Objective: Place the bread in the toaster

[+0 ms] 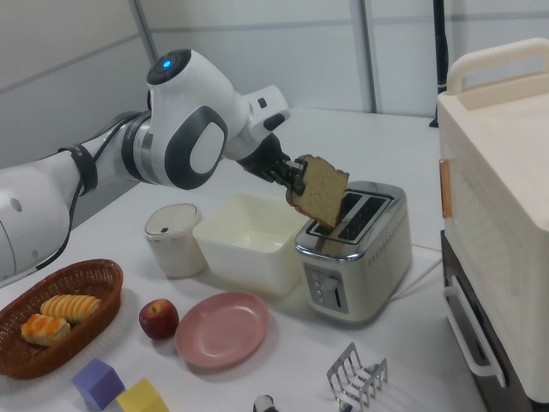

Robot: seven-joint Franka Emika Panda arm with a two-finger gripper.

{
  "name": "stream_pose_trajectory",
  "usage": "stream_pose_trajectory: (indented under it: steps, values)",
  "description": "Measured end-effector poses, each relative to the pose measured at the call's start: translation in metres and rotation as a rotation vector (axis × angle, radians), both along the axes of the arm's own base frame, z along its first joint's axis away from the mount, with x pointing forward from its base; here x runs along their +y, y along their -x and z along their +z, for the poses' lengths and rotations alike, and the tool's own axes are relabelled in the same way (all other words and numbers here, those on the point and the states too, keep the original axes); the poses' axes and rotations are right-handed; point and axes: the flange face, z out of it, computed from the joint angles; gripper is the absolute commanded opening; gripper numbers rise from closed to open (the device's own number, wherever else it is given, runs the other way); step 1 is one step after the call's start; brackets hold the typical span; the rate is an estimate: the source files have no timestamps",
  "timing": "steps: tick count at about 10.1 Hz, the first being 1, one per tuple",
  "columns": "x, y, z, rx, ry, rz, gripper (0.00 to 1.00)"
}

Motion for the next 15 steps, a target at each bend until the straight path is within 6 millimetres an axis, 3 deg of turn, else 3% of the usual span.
stream_pose_trajectory:
  steps: [3, 4, 5, 6, 7, 8, 15]
  values:
    - [0.001, 0.001, -0.011, 0.020, 0.000, 0.002, 0.00]
    - [0.001, 0.002, -0.021, 0.040, 0.001, 0.003, 0.07]
    - [0.002, 0.002, -0.026, 0.047, 0.001, 0.004, 0.24]
    - [0.002, 0.002, -0.026, 0.046, 0.001, 0.004, 0.70]
    - [0.002, 0.002, -0.026, 0.046, 0.001, 0.004, 0.93]
    - [0.001, 0.002, -0.026, 0.047, 0.001, 0.003, 1.00]
    - [-0.001, 0.003, -0.032, 0.058, 0.001, 0.000, 1.00]
